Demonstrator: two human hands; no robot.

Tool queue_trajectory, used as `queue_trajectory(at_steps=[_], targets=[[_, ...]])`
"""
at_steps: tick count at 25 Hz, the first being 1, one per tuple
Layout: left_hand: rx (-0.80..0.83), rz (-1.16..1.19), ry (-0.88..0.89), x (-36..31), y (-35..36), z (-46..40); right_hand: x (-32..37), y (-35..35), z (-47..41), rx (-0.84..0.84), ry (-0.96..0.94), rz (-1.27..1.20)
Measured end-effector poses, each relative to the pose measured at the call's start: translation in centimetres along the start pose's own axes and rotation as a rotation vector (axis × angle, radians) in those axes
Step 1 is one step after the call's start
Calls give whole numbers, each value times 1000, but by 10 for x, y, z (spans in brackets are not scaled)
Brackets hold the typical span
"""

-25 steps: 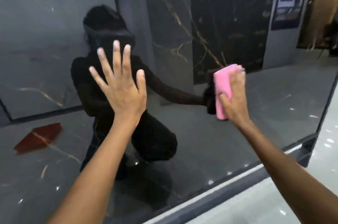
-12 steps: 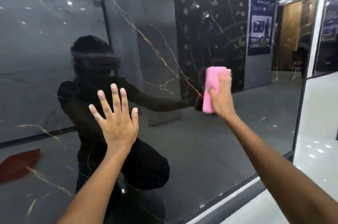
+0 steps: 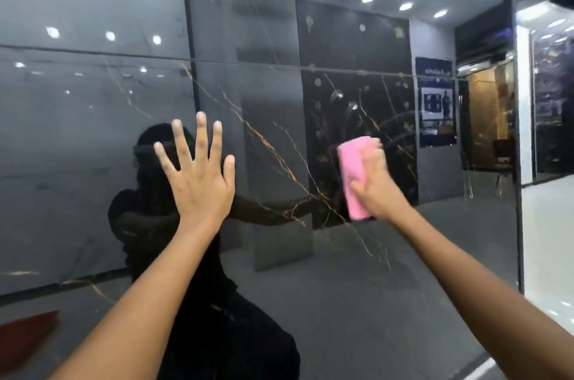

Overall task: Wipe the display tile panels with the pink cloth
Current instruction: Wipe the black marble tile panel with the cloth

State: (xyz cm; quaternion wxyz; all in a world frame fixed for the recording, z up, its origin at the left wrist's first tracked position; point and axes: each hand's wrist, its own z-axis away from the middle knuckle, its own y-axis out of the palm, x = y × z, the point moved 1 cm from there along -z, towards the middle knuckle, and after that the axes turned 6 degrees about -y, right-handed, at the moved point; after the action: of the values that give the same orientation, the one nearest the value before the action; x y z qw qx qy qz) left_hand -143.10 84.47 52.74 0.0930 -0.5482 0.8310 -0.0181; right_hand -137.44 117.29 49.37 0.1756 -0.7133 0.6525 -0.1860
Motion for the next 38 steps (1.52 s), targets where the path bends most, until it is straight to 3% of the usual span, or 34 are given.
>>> queue_trajectory(at_steps=[2,3,4,5,7,8,9,10,11,14,15,16,17,20,21,22,24,26,27,28,29,30,32,33,34,35,36,38], targets=[[-22,-39,9,0,5,4,-31,-28,-30,-151,640,-307],[-30,-41,15,-1,6,6,-20,-30,-38,-179,820,-388],[-39,-38,22,-3,8,5,6,-25,-43,-203,813,-368],[-43,-35,23,-3,9,3,42,-15,-43,-205,605,-276],[-56,-34,19,-2,8,0,113,13,-14,-30,-233,-90],[-63,-33,16,-1,8,1,125,17,-4,95,-535,40],[-63,-28,14,-1,8,3,113,9,-9,116,-685,121],[-60,-23,17,-1,8,5,84,0,-23,56,-641,116],[-59,-18,18,-1,8,6,53,-13,-39,21,-386,34],[-58,-19,21,-2,8,3,-23,-59,-76,-148,682,-287],[-60,-23,28,-3,8,2,-18,-58,-79,-162,833,-345],[-62,-24,32,-3,8,1,6,-51,-81,-199,789,-319],[-62,-19,33,-2,8,1,44,-36,-80,-207,581,-271],[-74,-16,37,-3,9,0,140,7,-41,22,-431,-74],[-71,-14,39,-4,8,0,137,3,-40,24,-564,13],[-65,-11,40,-3,7,1,113,-6,-50,-34,-529,16],[-59,-19,49,-4,7,2,45,-37,-75,-181,-16,-140],[-52,-21,46,-2,7,2,-6,-69,-90,-205,579,-240],[-53,-17,46,-2,7,3,-10,-74,-94,-213,775,-264],[-61,-14,45,-1,8,3,4,-68,-97,-245,824,-276],[-63,-16,43,0,8,4,37,-59,-102,-268,732,-239],[-58,-22,45,0,9,3,74,-48,-105,-281,512,-197],[-54,-47,54,-1,9,2,137,-21,-95,-155,-176,-57],[-50,-63,56,0,8,1,145,-19,-93,-68,-416,50],[-41,-76,54,1,7,1,134,-27,-100,-69,-520,106],[-34,-83,49,3,8,2,108,-34,-111,-113,-444,87],[-34,-86,43,5,9,3,71,-41,-122,-172,-218,-14],[-42,-85,35,5,8,6,-13,-68,-135,-293,409,-240]])
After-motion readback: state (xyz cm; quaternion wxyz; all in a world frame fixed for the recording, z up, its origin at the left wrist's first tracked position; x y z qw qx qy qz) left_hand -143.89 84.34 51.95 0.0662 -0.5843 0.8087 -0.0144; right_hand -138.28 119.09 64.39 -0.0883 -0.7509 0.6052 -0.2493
